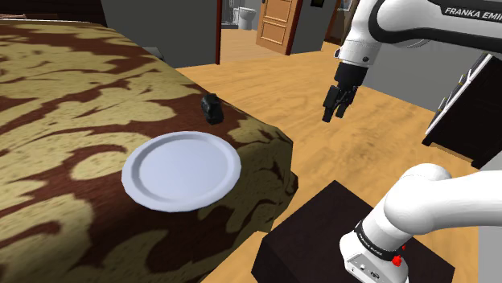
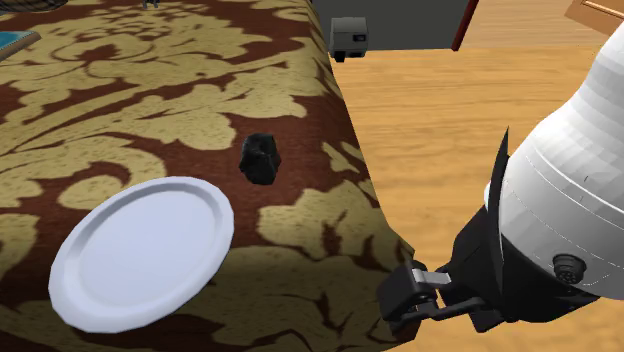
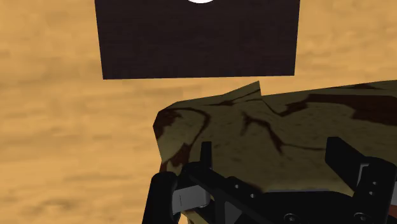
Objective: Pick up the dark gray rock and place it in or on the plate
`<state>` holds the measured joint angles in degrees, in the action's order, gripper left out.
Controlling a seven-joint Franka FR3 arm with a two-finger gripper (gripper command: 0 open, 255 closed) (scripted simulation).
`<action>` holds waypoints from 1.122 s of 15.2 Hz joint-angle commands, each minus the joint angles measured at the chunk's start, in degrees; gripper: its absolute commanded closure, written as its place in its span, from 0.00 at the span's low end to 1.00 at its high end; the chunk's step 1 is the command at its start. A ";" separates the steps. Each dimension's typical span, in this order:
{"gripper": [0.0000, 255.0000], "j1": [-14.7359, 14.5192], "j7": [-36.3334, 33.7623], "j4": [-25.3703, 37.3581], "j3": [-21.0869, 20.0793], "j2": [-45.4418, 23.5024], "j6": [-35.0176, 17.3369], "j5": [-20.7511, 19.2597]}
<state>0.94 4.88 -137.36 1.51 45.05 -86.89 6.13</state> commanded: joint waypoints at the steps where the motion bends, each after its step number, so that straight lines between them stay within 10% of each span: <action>1: 0.00 0.00 0.00 0.00 0.00 0.00 0.00 0.00; 17: 0.00 -1.37 -22.56 19.63 -16.83 -27.15 -14.29 0.94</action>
<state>-0.58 -16.28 -119.78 -14.52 20.29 -100.51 7.75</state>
